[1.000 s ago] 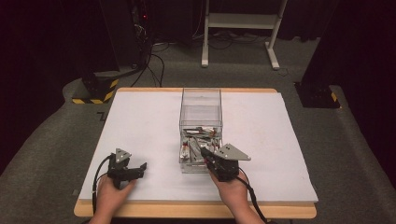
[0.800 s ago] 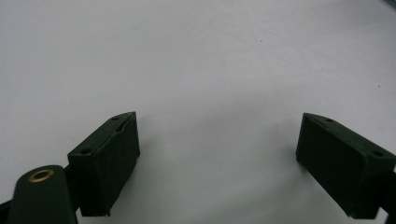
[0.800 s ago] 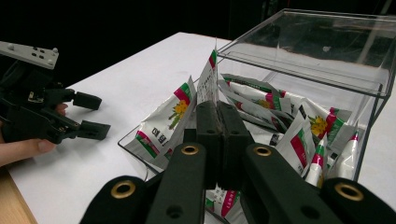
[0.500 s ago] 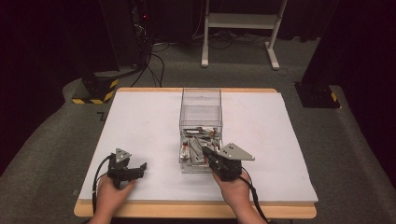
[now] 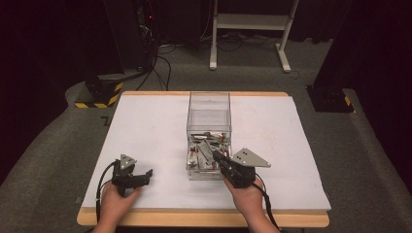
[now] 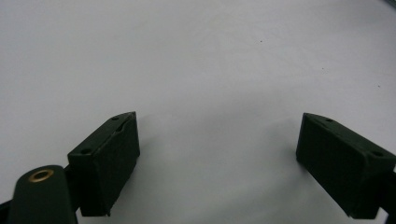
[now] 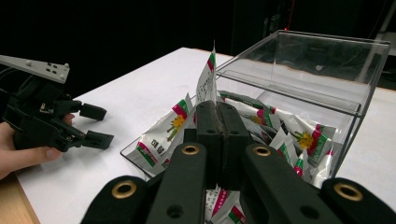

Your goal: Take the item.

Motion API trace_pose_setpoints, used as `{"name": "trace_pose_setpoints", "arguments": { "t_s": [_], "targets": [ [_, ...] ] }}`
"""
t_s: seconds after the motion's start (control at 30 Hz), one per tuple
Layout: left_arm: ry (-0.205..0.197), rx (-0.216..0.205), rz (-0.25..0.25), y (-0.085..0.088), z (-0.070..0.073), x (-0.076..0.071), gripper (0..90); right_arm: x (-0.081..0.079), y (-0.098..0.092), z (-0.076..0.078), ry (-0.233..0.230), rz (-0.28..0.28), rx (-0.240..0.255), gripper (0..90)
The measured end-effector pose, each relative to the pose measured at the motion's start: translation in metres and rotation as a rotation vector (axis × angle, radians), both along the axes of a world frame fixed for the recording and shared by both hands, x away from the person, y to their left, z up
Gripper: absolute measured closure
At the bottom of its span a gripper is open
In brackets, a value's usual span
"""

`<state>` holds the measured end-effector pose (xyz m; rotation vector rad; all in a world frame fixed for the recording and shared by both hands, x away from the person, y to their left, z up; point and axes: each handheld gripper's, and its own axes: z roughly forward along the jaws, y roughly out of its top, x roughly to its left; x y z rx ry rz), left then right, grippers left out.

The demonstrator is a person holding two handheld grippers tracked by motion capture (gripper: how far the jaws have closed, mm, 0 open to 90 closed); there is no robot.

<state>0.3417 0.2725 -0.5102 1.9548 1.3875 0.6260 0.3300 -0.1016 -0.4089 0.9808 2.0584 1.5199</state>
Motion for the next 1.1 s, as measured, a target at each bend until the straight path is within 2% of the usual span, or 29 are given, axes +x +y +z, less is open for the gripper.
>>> {"name": "trace_pose_setpoints", "arguments": {
  "t_s": [0.43, 1.1],
  "targets": [
    [0.000, 0.000, 0.000, 0.000, 0.000, 0.000, 13.7, -0.002, -0.007, 0.006, -0.029, -0.003, 0.016, 89.9],
    [-0.001, -0.001, 0.001, 0.000, 0.000, 0.000, 13.7, 0.000, -0.027, 0.014, -0.054, -0.060, 0.043, 89.9]
  ]
}}
